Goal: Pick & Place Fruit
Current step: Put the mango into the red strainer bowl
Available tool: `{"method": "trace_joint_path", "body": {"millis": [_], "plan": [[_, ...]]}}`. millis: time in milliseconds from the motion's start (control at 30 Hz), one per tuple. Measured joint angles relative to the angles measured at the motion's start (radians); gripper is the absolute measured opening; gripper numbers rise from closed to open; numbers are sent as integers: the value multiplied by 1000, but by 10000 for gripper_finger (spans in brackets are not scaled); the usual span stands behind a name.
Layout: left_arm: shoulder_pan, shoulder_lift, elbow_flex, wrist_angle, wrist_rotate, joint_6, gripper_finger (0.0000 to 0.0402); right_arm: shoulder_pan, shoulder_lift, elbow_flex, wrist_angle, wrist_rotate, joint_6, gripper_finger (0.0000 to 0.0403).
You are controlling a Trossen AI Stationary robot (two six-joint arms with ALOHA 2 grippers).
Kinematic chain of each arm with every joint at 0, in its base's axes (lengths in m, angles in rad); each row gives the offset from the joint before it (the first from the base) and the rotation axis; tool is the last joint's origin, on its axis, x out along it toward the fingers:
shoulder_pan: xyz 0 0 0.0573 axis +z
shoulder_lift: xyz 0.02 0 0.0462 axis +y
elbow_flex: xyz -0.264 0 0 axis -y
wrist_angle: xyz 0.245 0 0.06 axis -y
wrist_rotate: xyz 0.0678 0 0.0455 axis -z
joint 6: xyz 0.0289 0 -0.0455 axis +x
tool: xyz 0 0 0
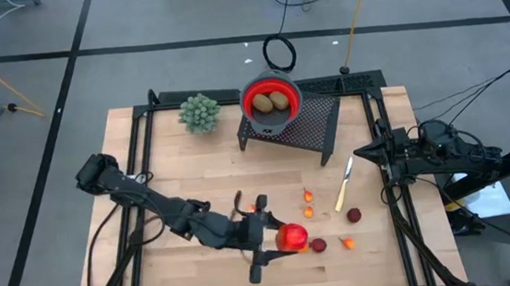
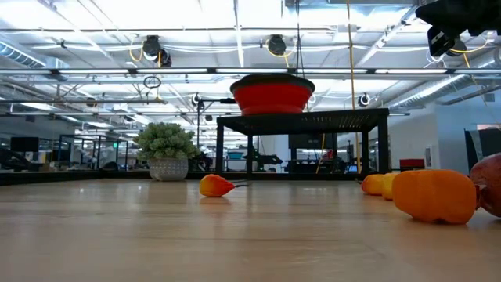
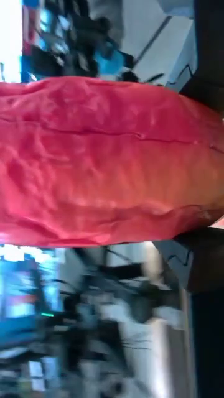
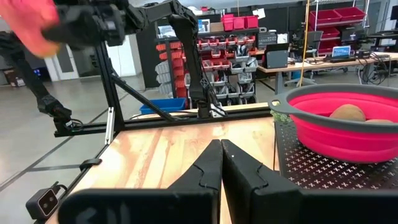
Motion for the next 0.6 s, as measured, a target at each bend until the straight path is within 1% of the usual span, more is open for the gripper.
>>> {"method": "trace_joint_path", "body": {"millis": [100,233,333,500,600], "plan": [[0,1,0,98,39,90,209,0,0,0,0,0,-4,0],[0,0,0,188,75,163,193,0,0,0,0,0,-27,0],[0,1,0,259,128,221,187,0,0,0,0,0,-40,0],[1,1,0,377,212,289,208,0,0,0,0,0,-42,0],[1,1,0,453,291,341,213,0,0,0,0,0,-42,0]]}}
